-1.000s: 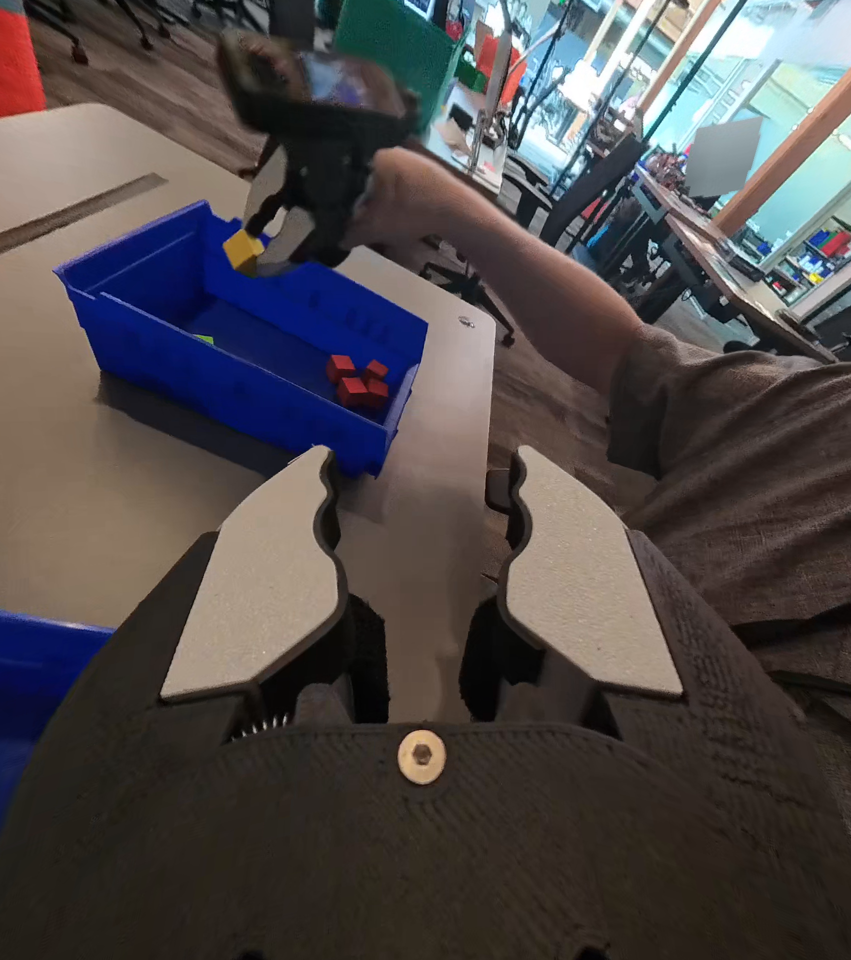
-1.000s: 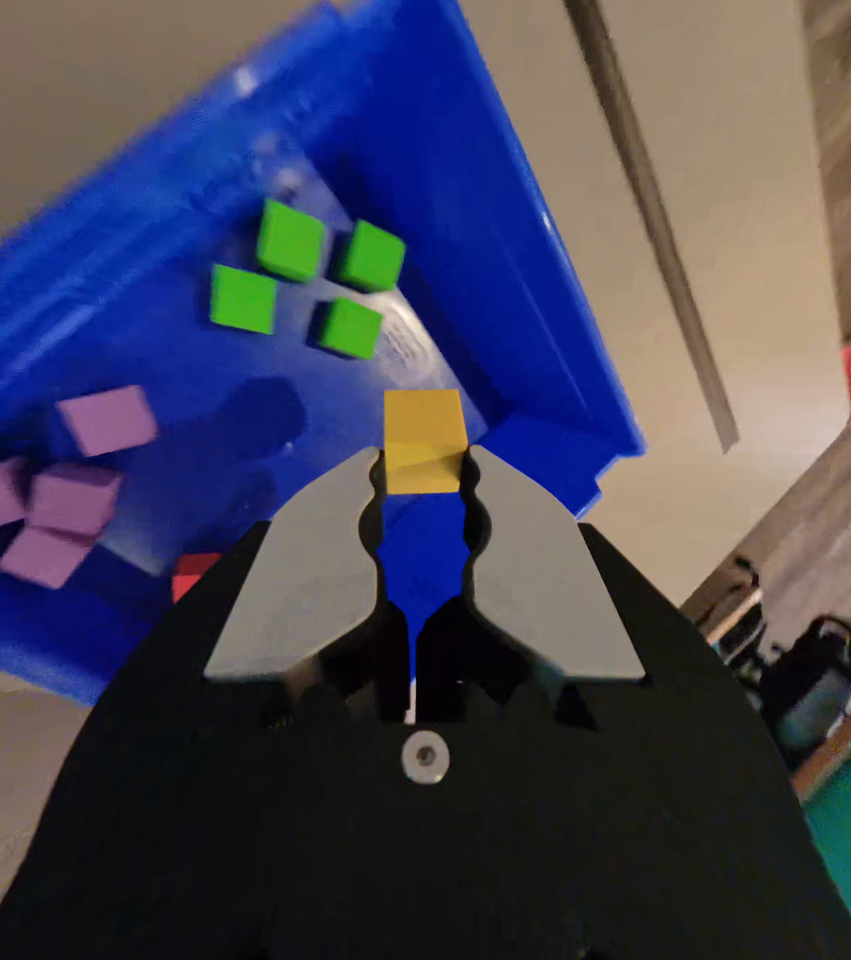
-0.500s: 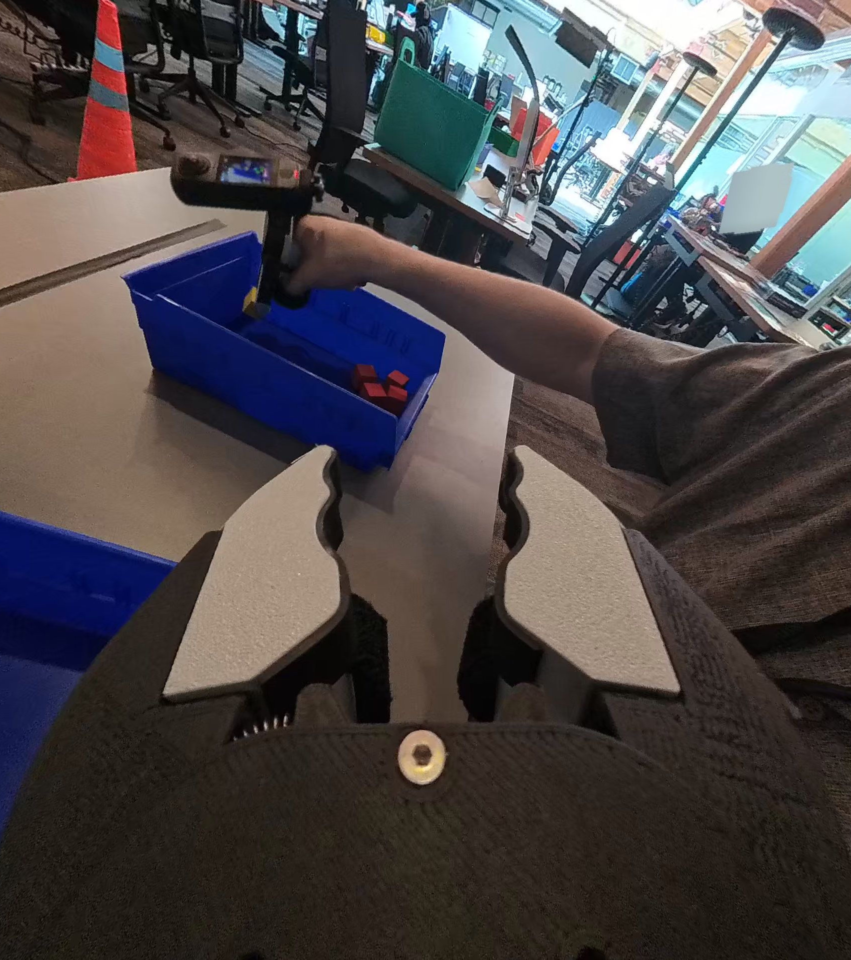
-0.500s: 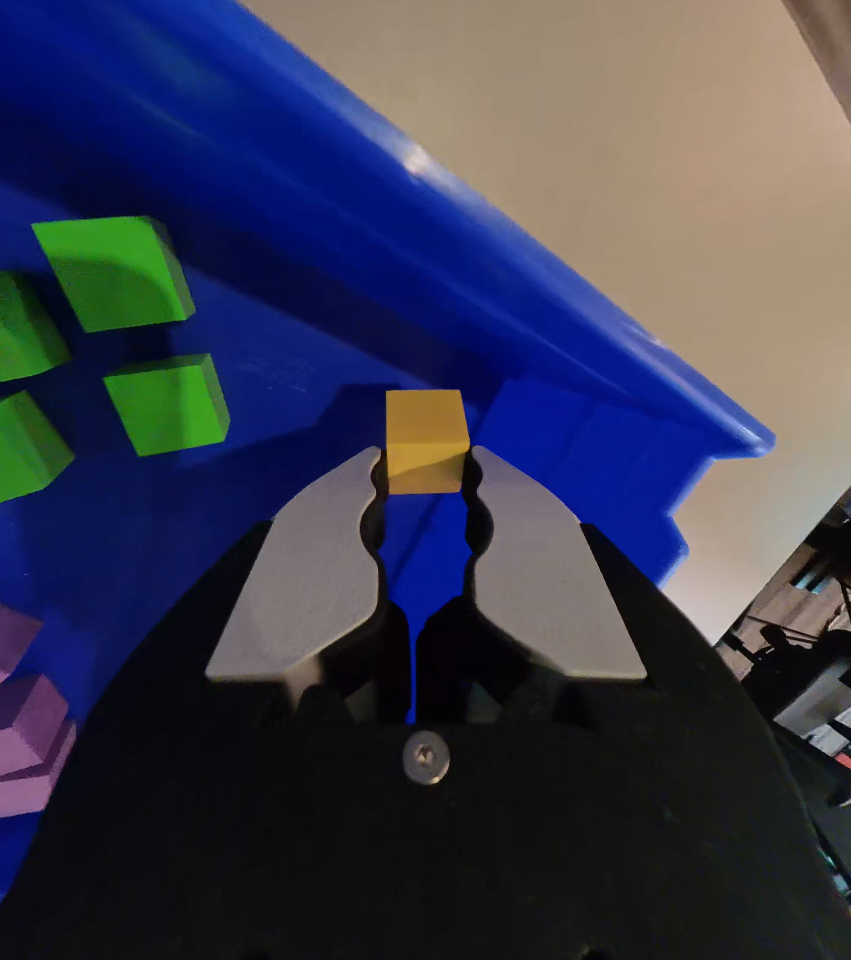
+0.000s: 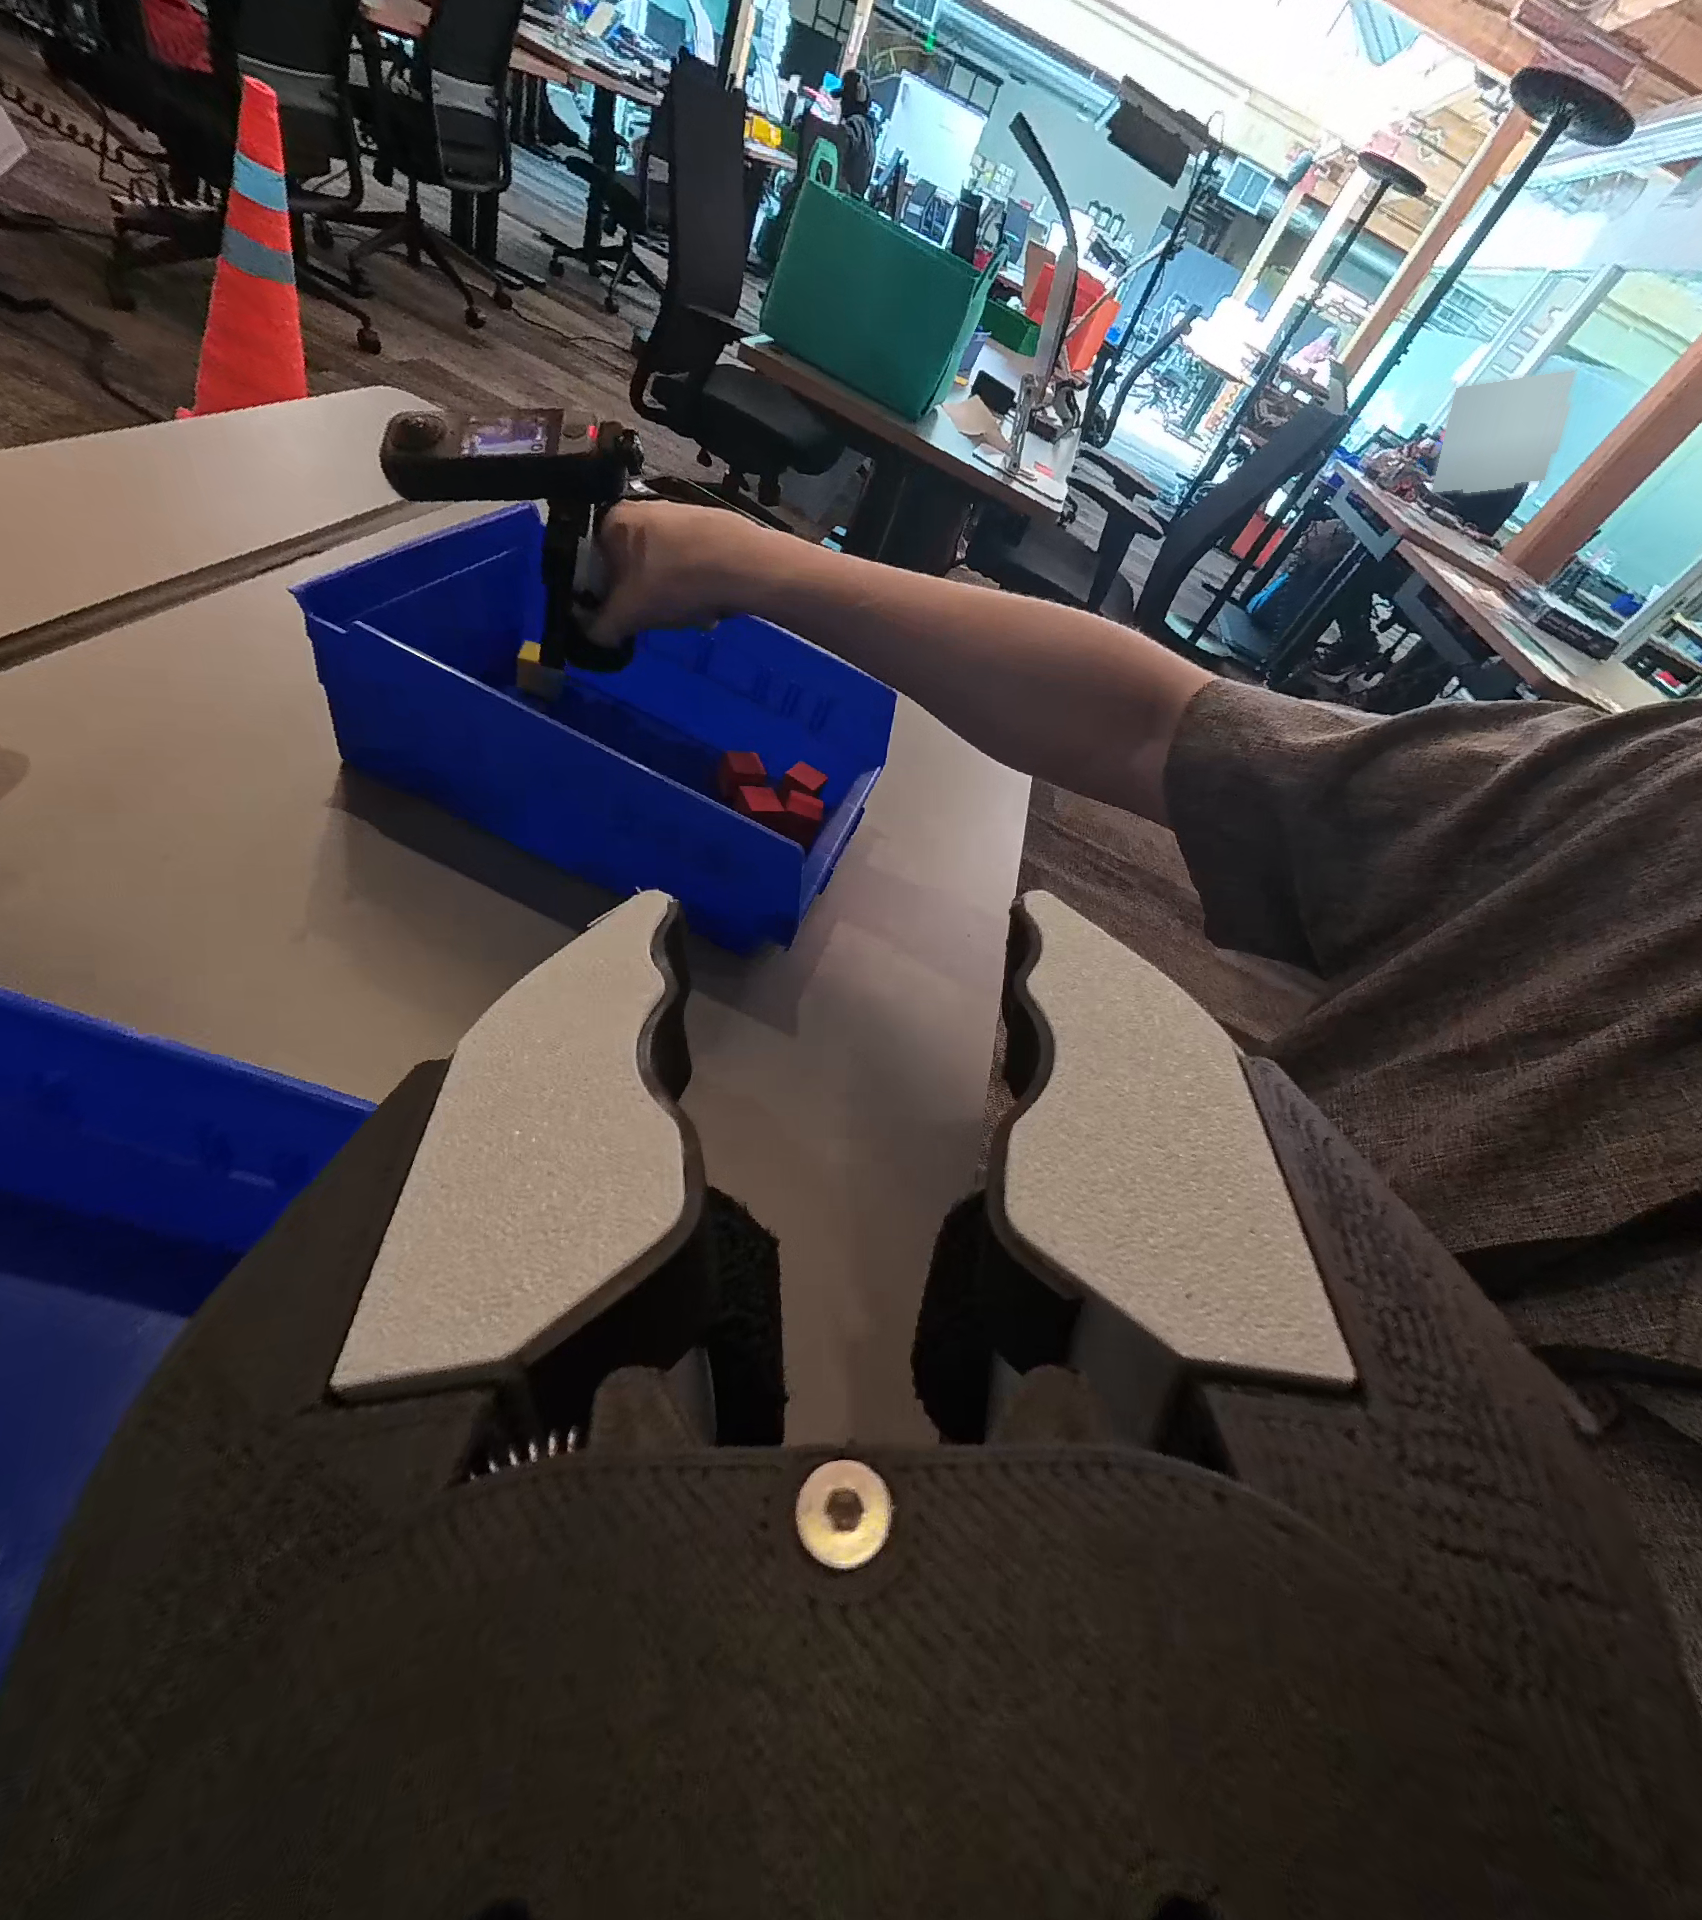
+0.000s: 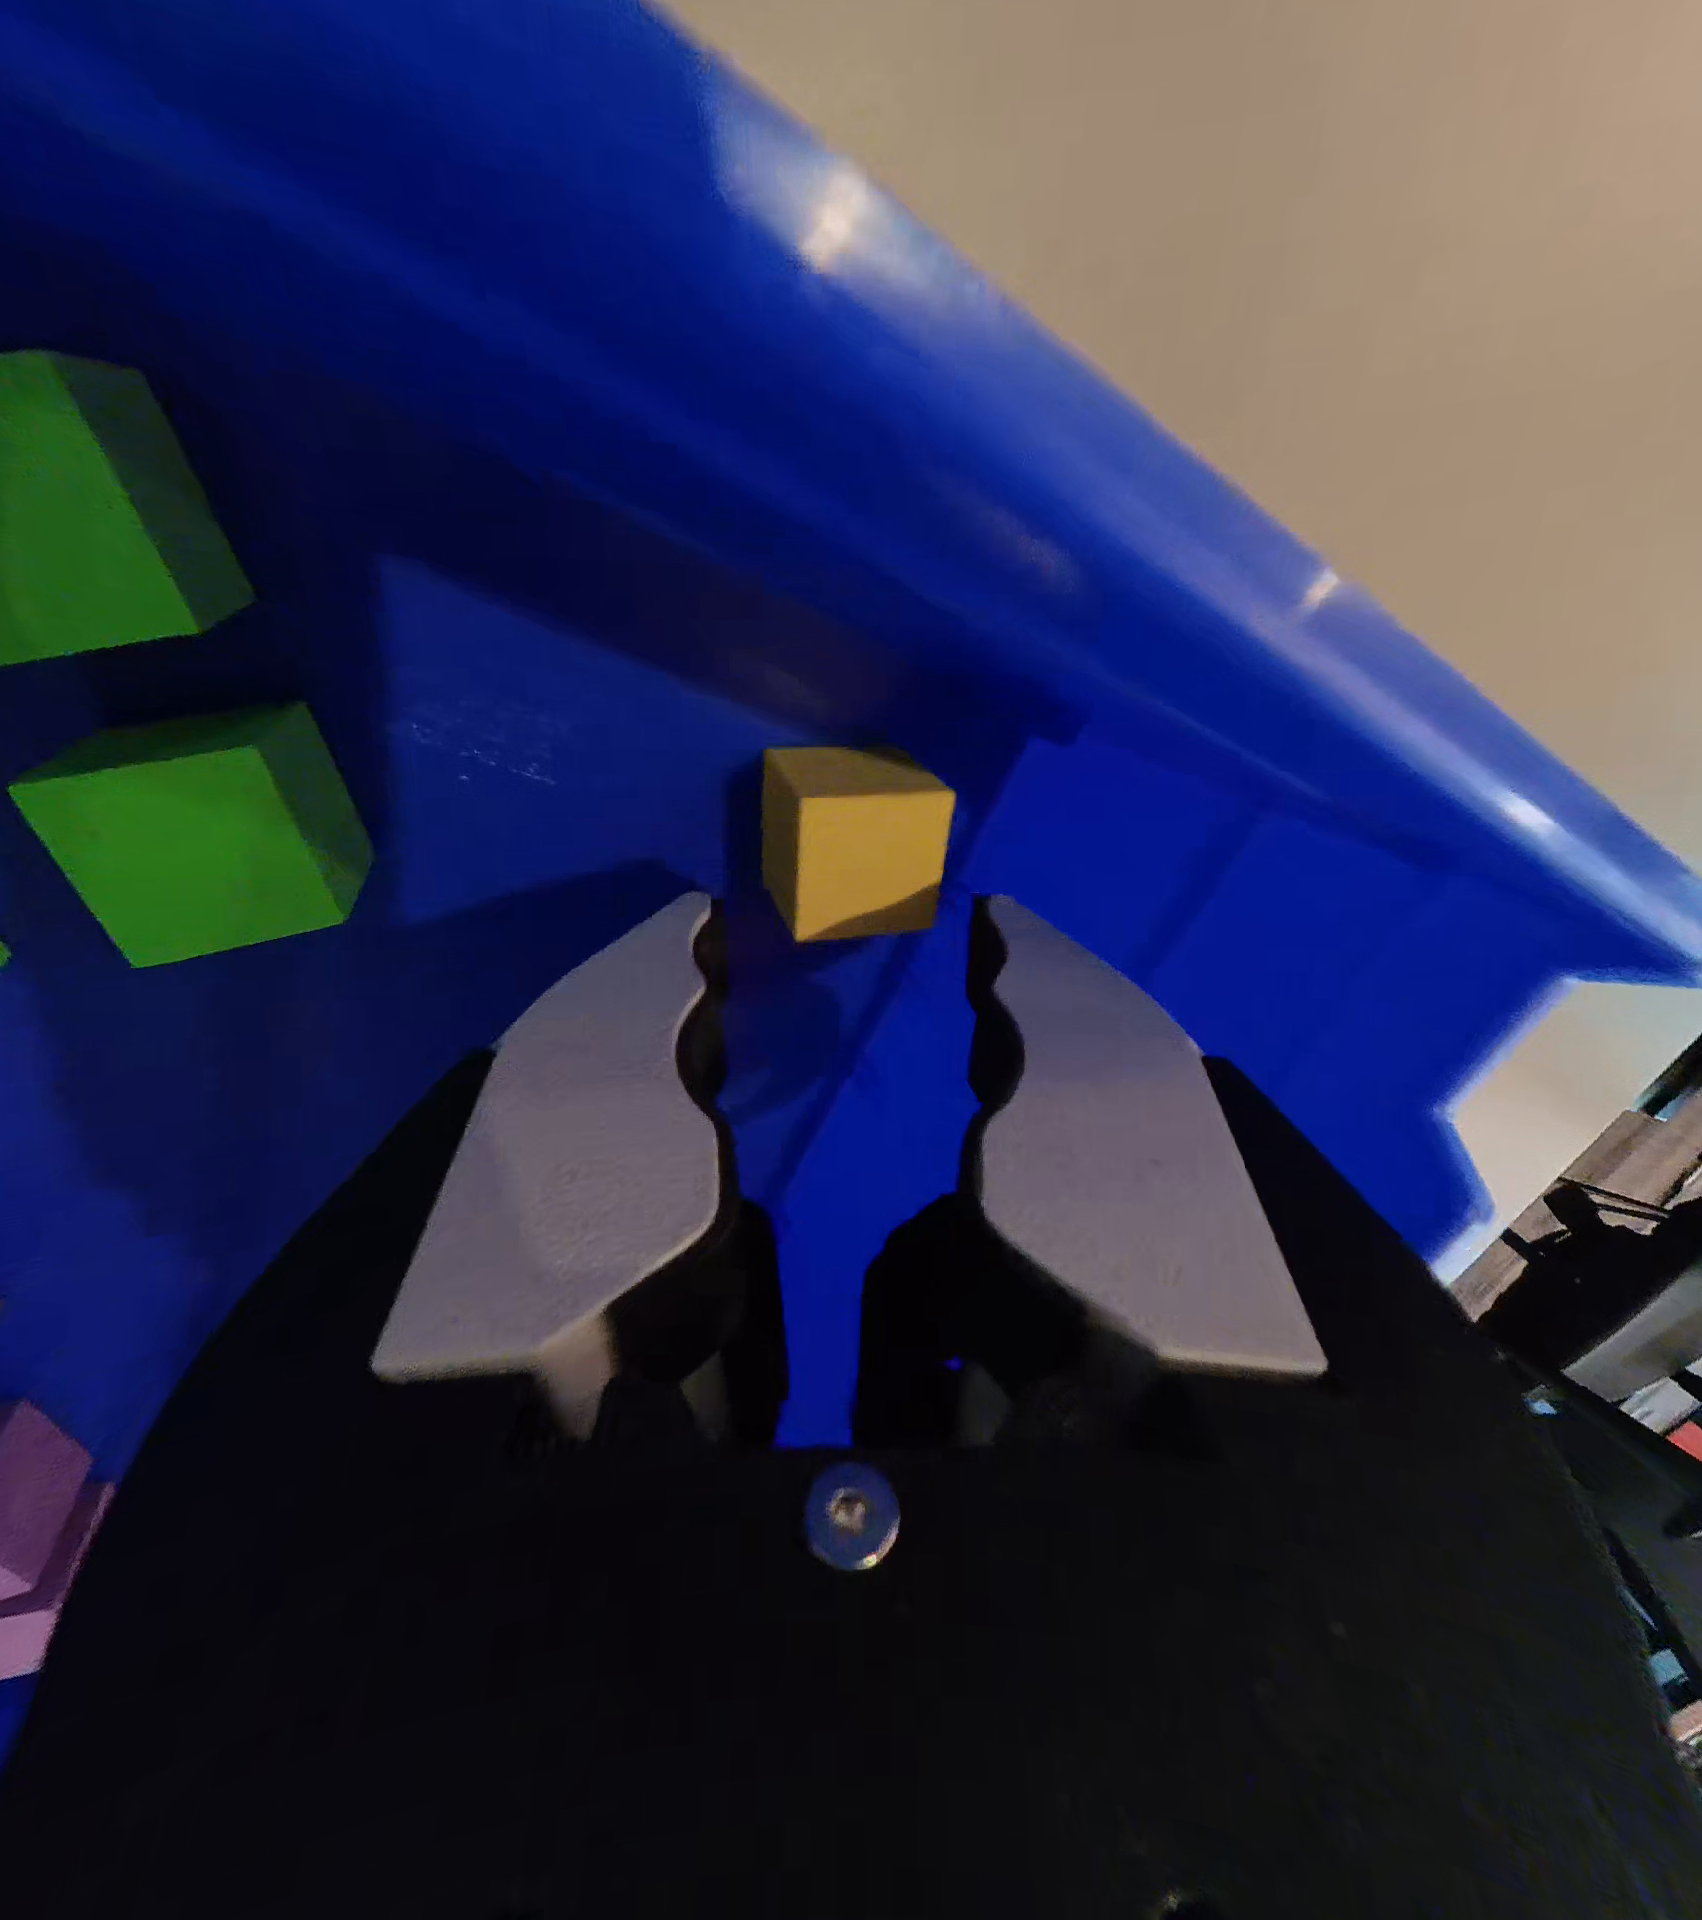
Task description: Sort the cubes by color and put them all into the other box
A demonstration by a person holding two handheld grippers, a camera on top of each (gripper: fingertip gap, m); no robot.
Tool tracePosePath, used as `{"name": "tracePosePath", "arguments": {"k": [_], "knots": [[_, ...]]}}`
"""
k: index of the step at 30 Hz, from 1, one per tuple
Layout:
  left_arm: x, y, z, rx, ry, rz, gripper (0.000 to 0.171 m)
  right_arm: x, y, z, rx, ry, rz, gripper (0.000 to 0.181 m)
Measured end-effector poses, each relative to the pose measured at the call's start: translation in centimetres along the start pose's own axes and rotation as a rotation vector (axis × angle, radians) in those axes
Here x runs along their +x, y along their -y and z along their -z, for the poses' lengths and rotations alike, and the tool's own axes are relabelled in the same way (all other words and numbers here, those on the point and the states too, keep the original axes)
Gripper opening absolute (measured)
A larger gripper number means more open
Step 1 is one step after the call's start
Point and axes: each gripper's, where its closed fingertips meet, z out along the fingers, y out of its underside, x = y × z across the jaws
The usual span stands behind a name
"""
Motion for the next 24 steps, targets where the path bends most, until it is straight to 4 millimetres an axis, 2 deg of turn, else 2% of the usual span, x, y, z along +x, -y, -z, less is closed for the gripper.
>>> {"name": "tracePosePath", "arguments": {"k": [3, 5, 7, 9, 12, 14, 17, 19, 21, 24], "knots": [[-0.1, 0.1, 0.2, 0.002, 0.003, 0.0, 0.059, 0.2, 0.2, 0.6, 0.02, -0.006, 0.003, 0.045], [-0.2, 0.1, 0.5, 0.006, 0.012, -0.003, 0.058, 0.3, 0.4, 1.7, 0.054, -0.005, 0.005, 0.045], [-0.9, 0.3, 1.0, 0.011, 0.048, -0.009, 0.058, 0.3, 0.8, 3.4, 0.108, -0.008, 0.011, 0.044], [-2.4, 0.5, 2.1, 0.01, 0.13, -0.018, 0.058, 0.1, 1.0, 5.9, 0.184, -0.001, 0.01, 0.045], [-5.8, 1.8, 4.6, -0.004, 0.298, -0.036, 0.058, -1.2, 1.2, 10.9, 0.368, 0.027, 0.016, 0.044], [-8.4, 2.8, 6.1, -0.042, 0.424, -0.045, 0.057, -2.9, 1.5, 15.0, 0.544, 0.06, 0.019, 0.043], [-12.0, 3.1, 6.5, -0.146, 0.597, -0.039, 0.057, -6.4, 1.1, 21.1, 0.812, 0.105, 0.028, 0.042], [-14.9, 2.3, 6.4, -0.225, 0.737, -0.043, 0.057, -8.7, 0.4, 24.1, 0.955, 0.13, 0.03, 0.041], [-17.9, 0.5, 6.2, -0.322, 0.843, -0.013, 0.057, -10.9, -0.3, 25.7, 1.047, 0.169, 0.037, 0.04], [-21.7, -2.8, 5.2, -0.493, 0.871, 0.064, 0.055, -13.6, -0.8, 26.1, 1.103, 0.201, 0.081, 0.039]]}}
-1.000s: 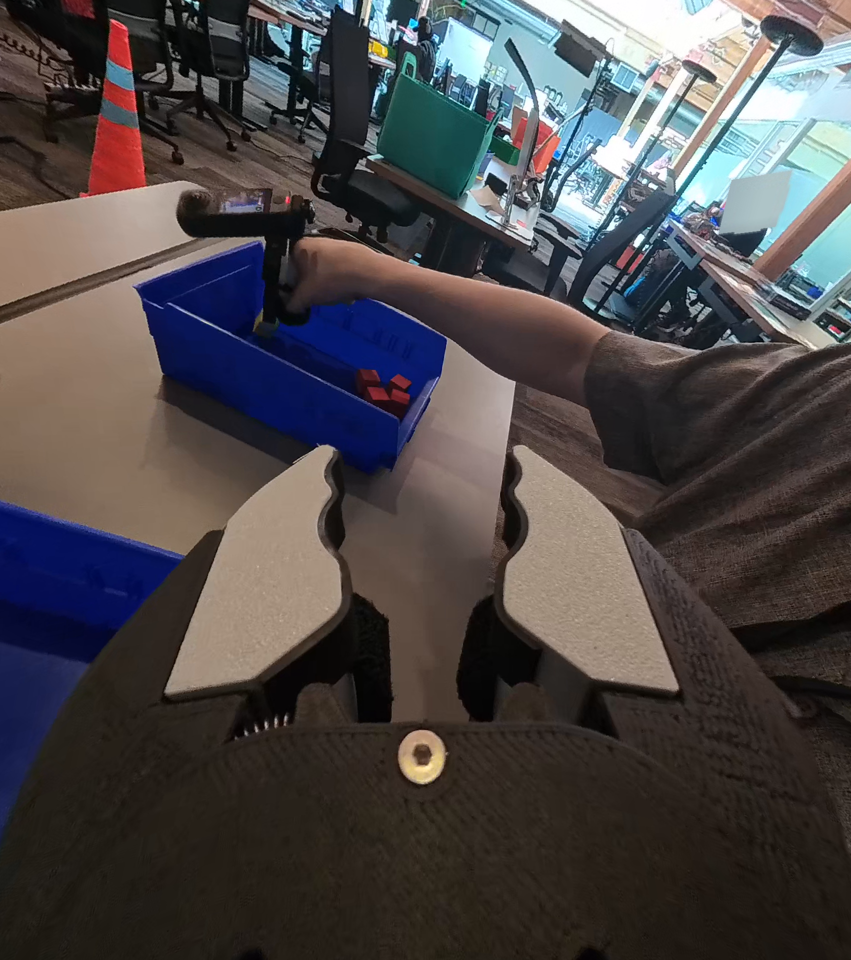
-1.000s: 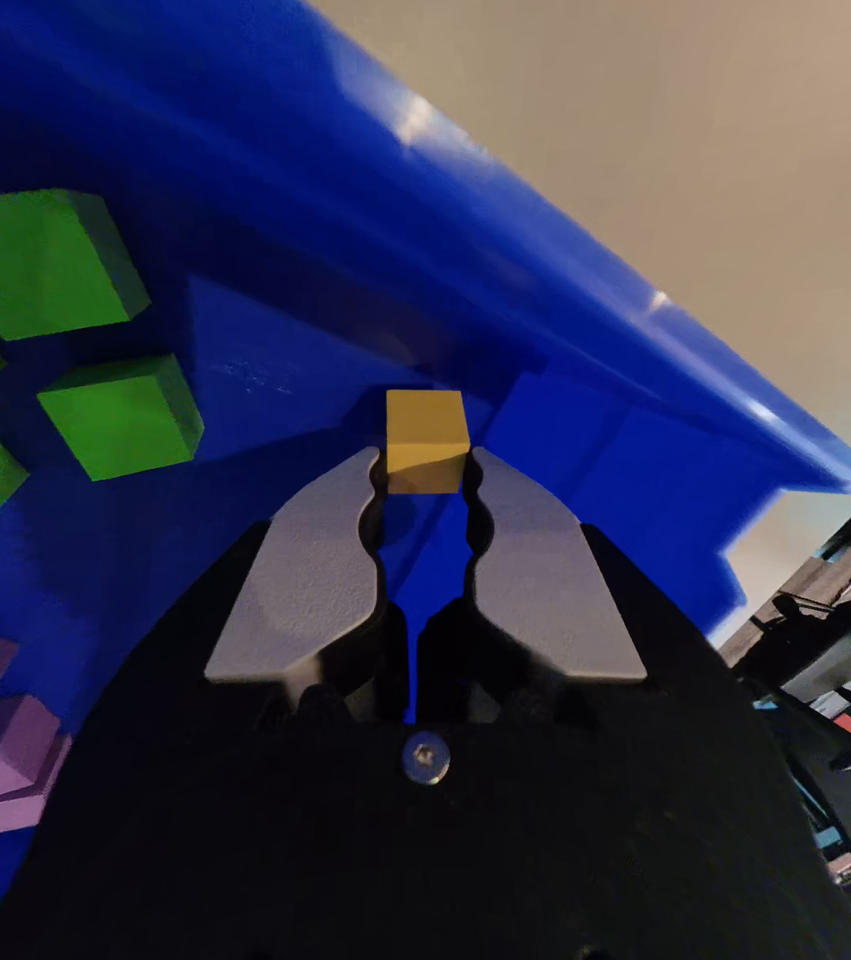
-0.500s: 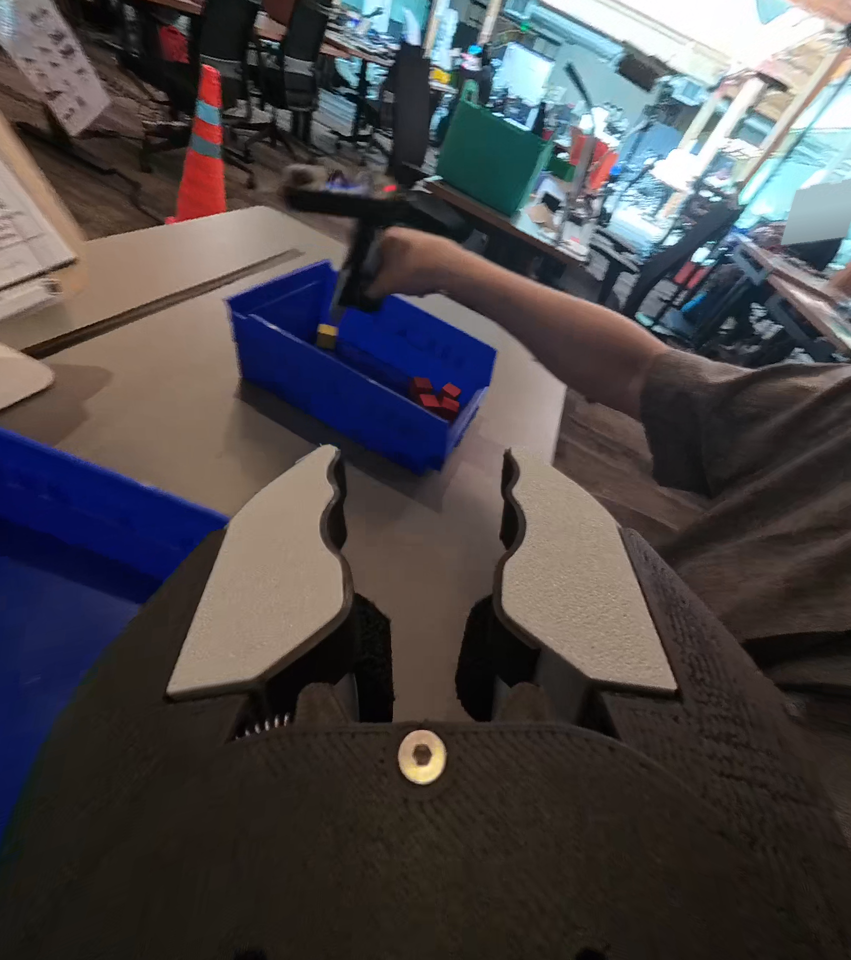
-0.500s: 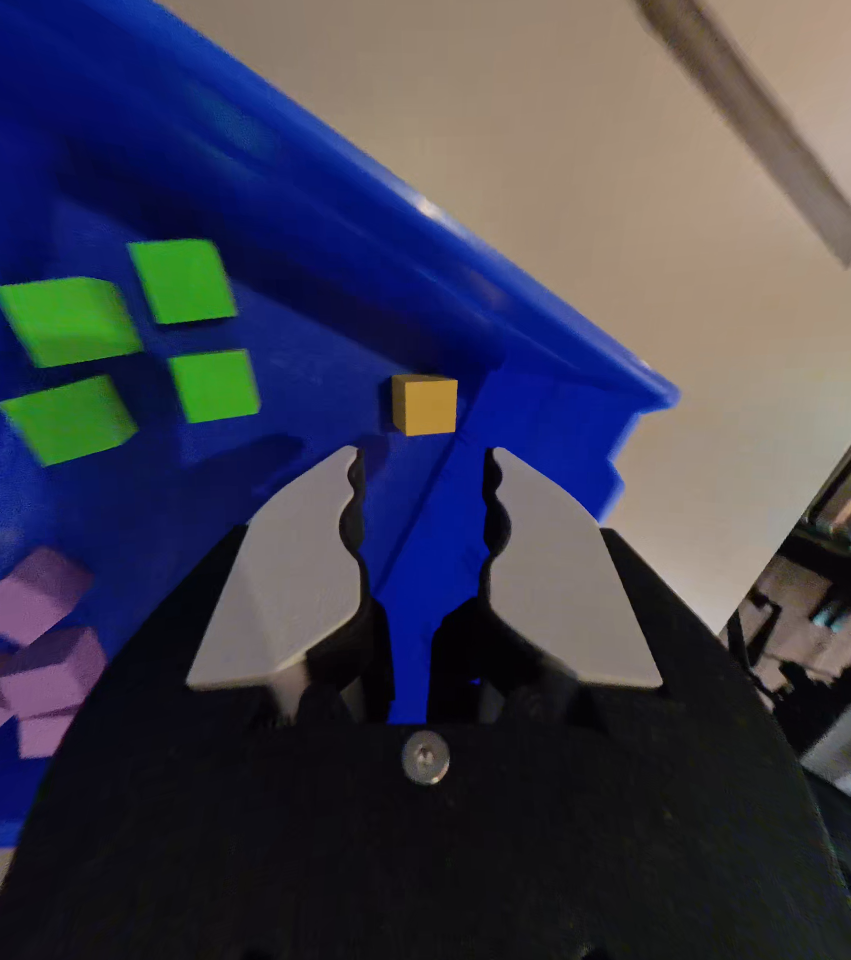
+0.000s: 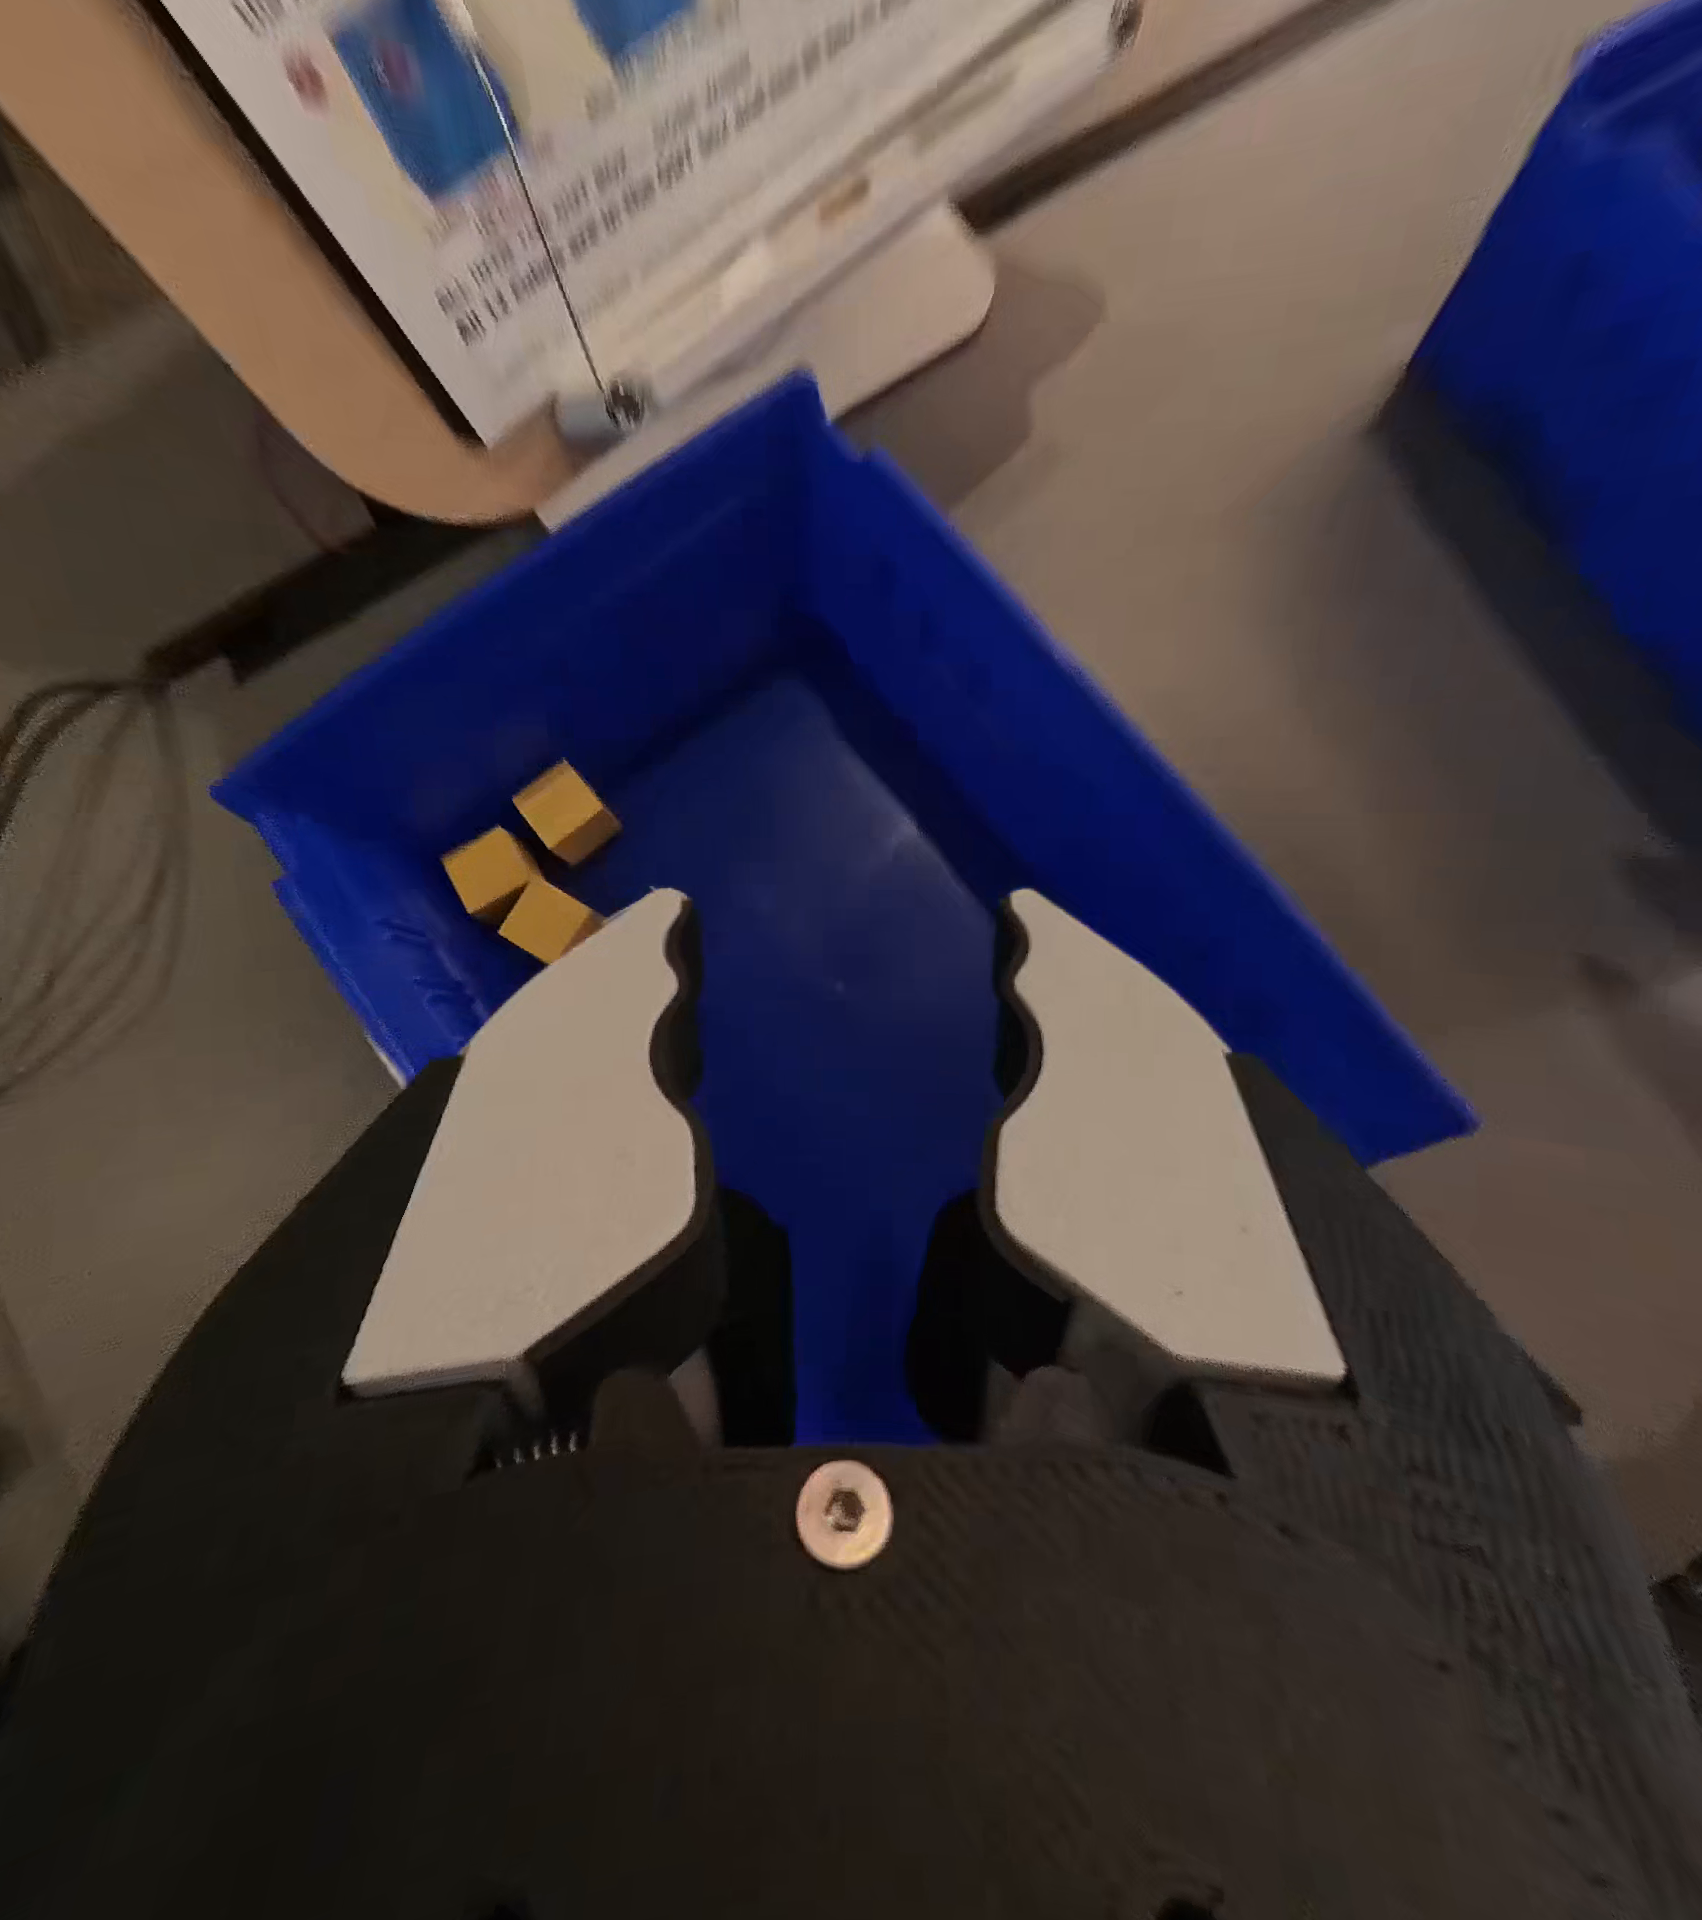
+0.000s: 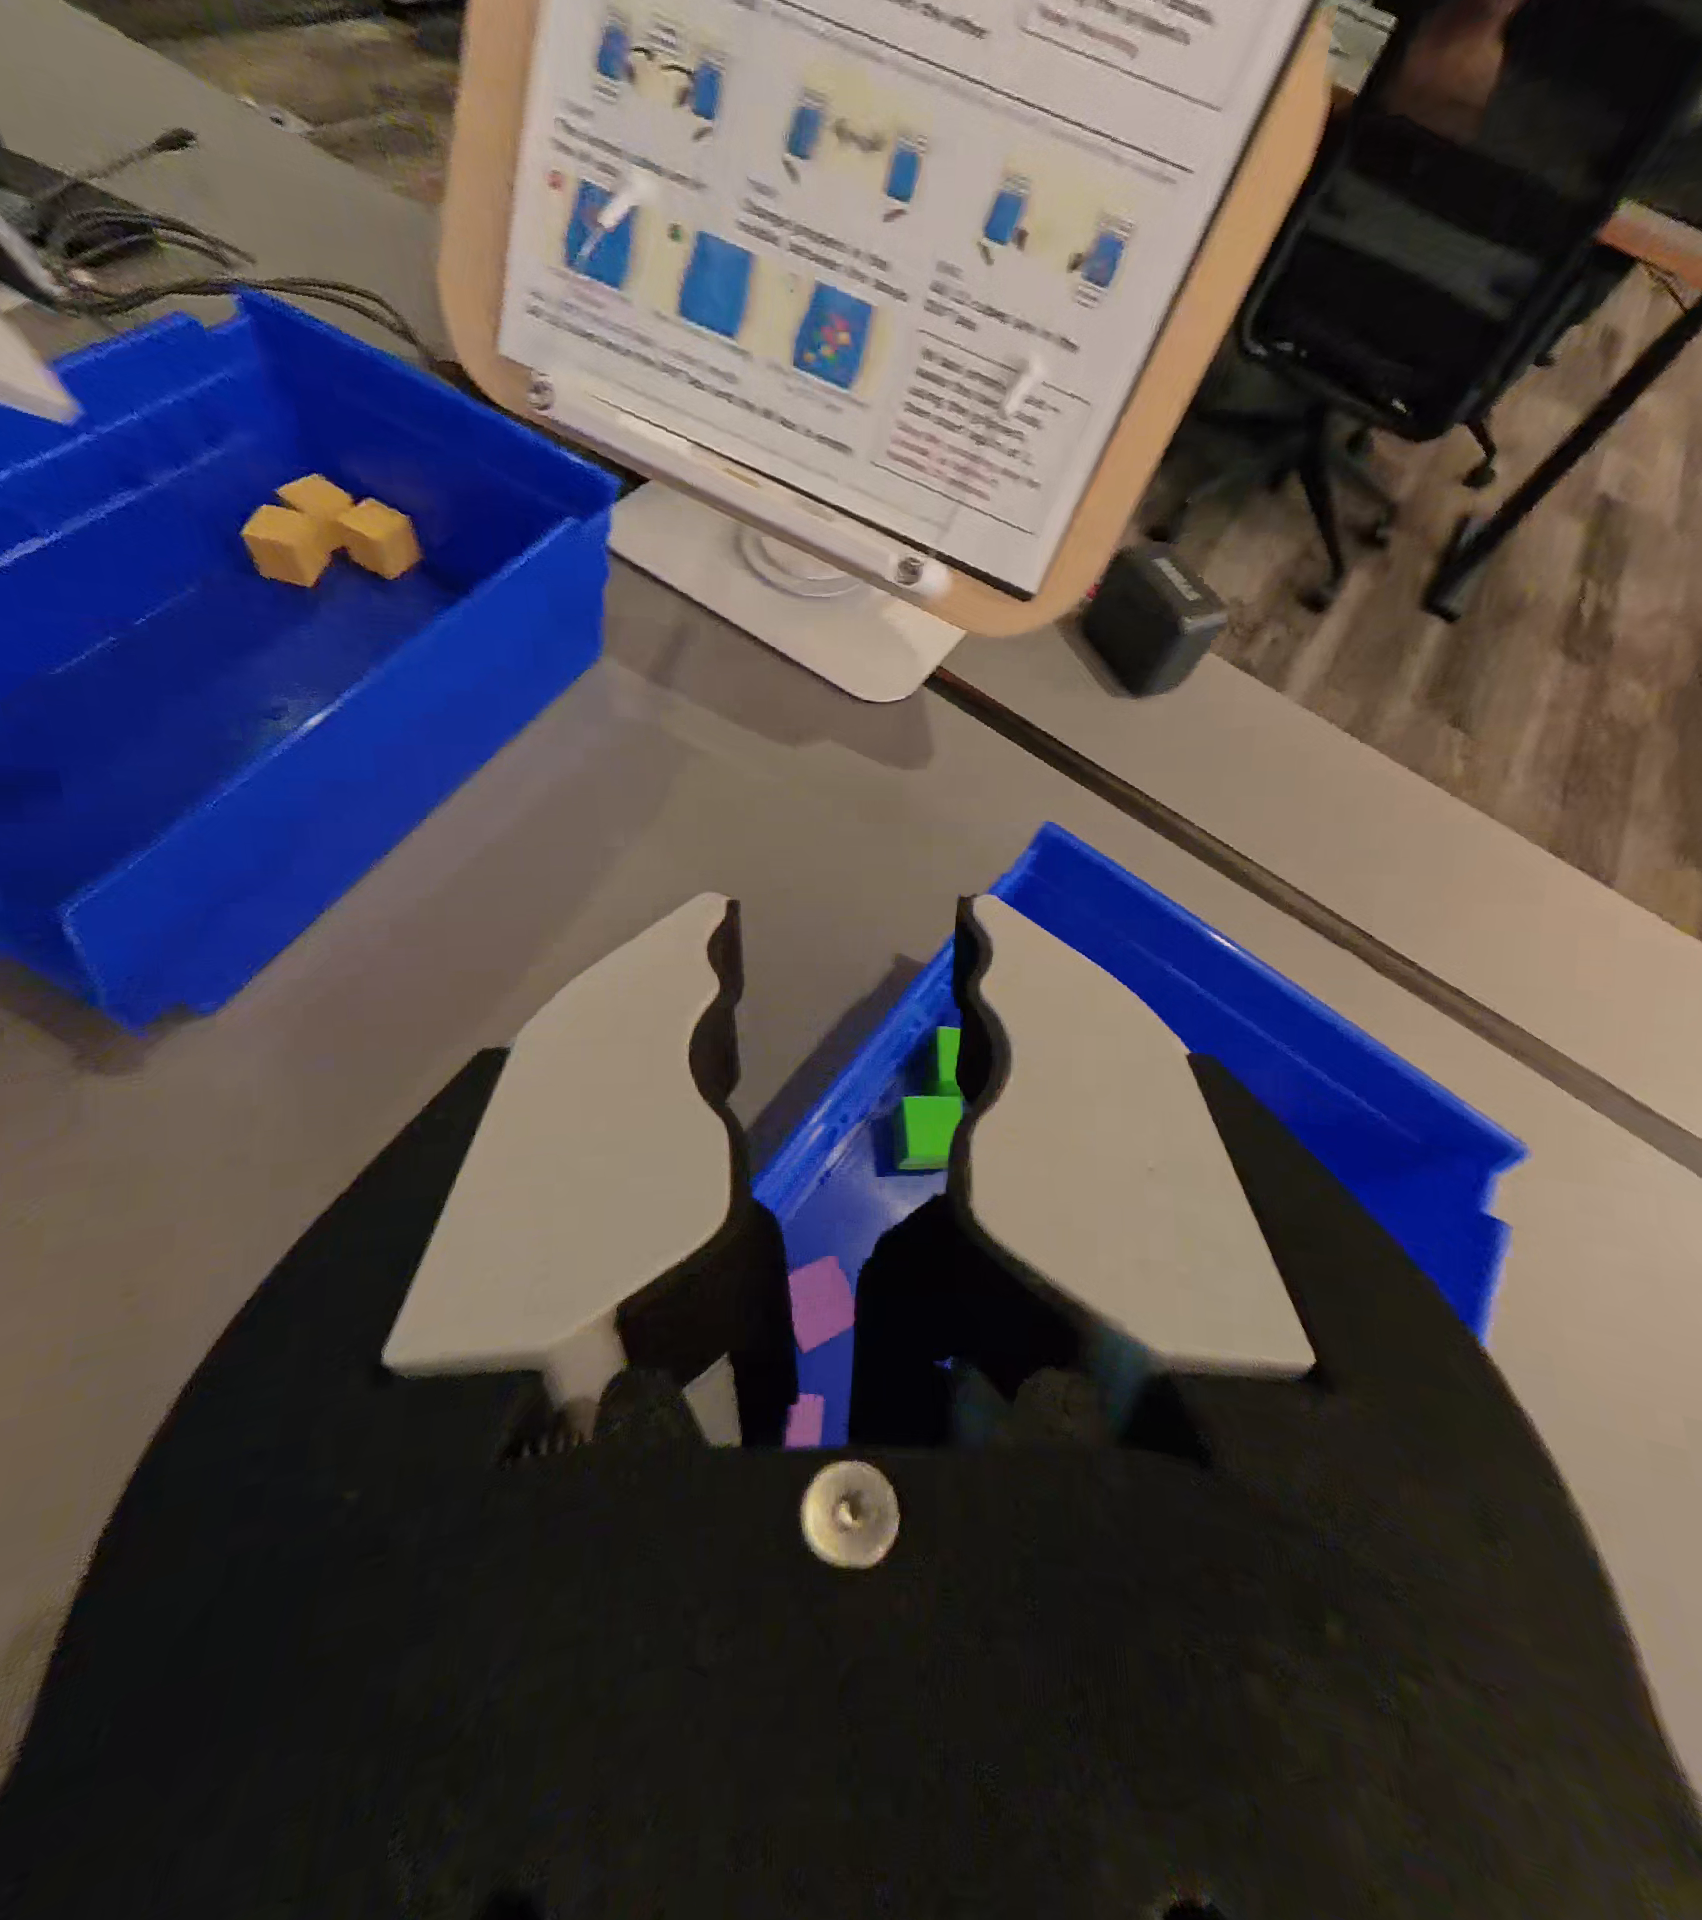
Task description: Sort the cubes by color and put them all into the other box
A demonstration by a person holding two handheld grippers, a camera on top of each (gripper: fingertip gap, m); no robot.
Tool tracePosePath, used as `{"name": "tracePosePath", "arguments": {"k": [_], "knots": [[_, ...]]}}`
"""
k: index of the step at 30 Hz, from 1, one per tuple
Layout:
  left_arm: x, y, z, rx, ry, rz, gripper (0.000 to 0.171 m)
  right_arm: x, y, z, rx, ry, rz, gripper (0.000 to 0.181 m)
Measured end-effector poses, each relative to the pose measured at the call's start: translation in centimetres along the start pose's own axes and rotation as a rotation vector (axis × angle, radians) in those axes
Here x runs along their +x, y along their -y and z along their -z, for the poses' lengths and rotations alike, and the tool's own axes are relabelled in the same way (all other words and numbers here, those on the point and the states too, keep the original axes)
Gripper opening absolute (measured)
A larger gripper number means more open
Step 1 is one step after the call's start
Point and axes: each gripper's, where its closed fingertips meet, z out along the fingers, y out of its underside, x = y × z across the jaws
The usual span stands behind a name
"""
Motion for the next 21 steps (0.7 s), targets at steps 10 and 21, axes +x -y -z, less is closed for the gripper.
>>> {"name": "tracePosePath", "arguments": {"k": [10, 21], "knots": [[-6.3, -5.9, -7.6, -0.635, -0.047, -0.347, 0.054, -2.8, -2.7, -1.7, 0.0, 0.122, 0.035, 0.038], [-8.8, -7.2, -10.0, -0.836, -0.023, -0.146, 0.054, -3.4, -1.6, -0.7, 0.066, 0.132, 0.068, 0.036]]}}
